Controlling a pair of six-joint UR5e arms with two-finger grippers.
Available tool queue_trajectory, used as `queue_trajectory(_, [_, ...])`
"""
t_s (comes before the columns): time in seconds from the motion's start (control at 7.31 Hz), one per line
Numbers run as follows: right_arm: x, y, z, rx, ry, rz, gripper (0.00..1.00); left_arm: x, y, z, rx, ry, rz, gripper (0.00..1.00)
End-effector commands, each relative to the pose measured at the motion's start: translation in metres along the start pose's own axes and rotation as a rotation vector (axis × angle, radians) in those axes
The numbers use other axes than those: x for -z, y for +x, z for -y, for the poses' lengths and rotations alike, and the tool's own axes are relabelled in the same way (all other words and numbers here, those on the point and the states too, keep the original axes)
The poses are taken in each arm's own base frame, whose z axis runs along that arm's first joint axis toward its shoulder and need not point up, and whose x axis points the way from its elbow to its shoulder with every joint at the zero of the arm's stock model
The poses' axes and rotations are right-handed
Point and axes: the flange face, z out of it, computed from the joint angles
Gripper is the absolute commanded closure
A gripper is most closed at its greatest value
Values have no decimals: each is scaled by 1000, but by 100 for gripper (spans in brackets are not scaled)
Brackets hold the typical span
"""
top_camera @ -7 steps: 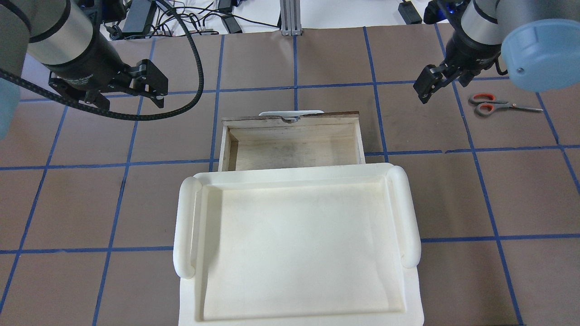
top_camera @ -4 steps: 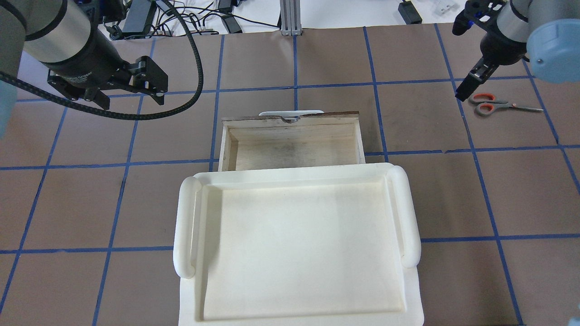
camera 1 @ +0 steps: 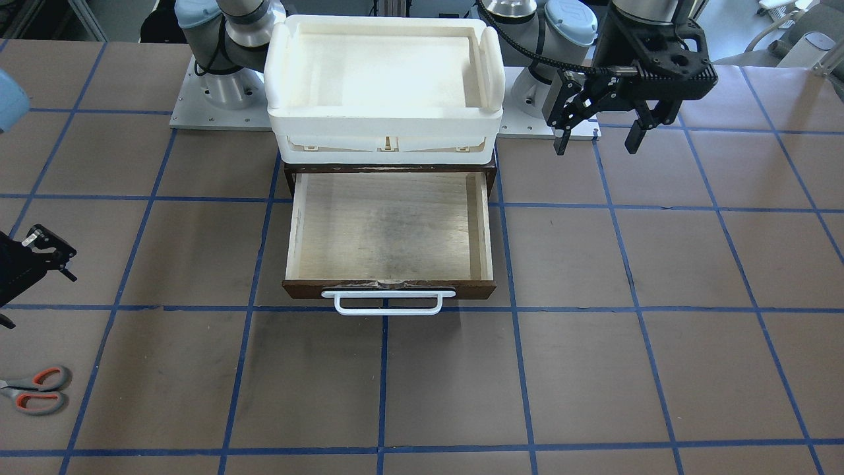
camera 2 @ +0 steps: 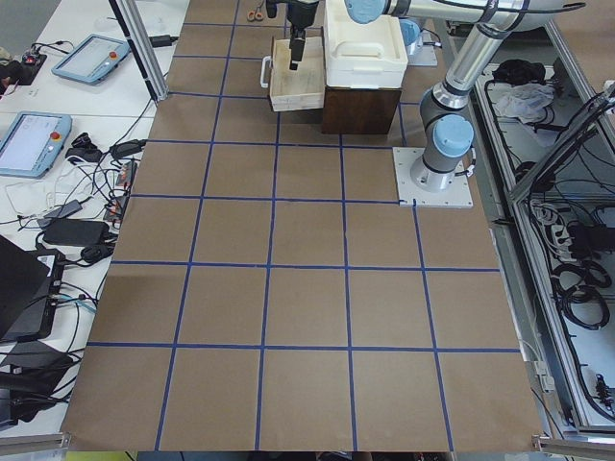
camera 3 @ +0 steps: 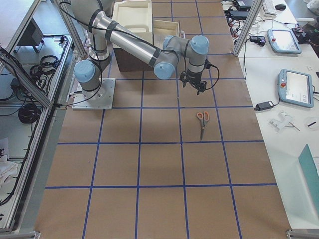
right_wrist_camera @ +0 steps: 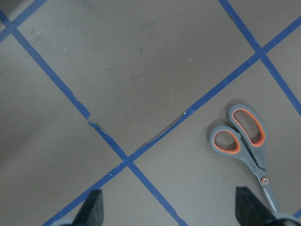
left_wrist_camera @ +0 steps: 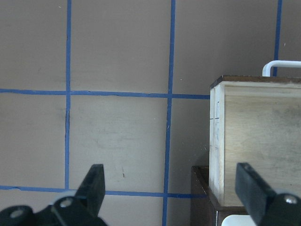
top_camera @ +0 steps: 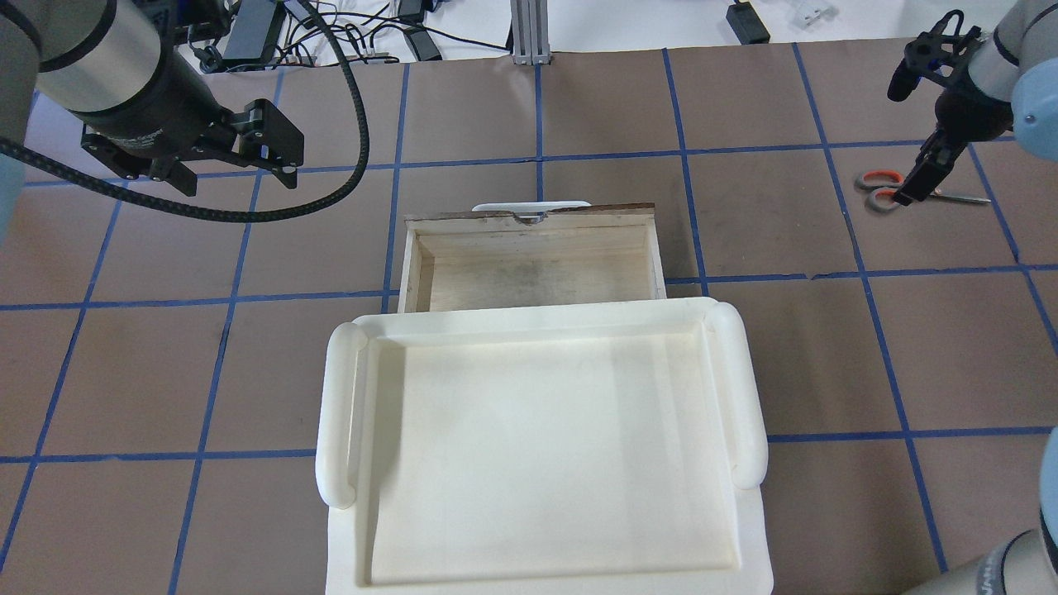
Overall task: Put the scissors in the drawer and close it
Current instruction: 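Move the right gripper over the grey-orange scissors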
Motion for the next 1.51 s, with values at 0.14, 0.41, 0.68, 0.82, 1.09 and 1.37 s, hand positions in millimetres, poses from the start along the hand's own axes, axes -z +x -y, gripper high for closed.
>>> queue_trajectory(0.14, [-41, 46, -22, 263, 3, -32, 0, 3, 1, 1, 7, 17, -6, 0])
queue_trajectory(0.41, [-60, 74, -31, 362, 10, -82, 1, -14, 1, 4, 6, -20, -7, 0])
queue_trajectory(0.68, [-71, 92, -44, 407, 6, -89, 2, -19, 2, 4, 8, -34, -8, 0])
queue_trajectory(0.82, [-91, 105, -53, 394, 7, -71, 2, -26, 2, 5, -8, -47, -6, 0])
queue_trajectory(1.09, [-114, 121, -52, 415, 20, -69, 2, -33, 3, 8, 1, -60, -8, 0])
queue_trajectory(1.37, [-133, 122, -53, 423, 18, -41, 2, -23, 3, 5, -8, -34, 0, 0])
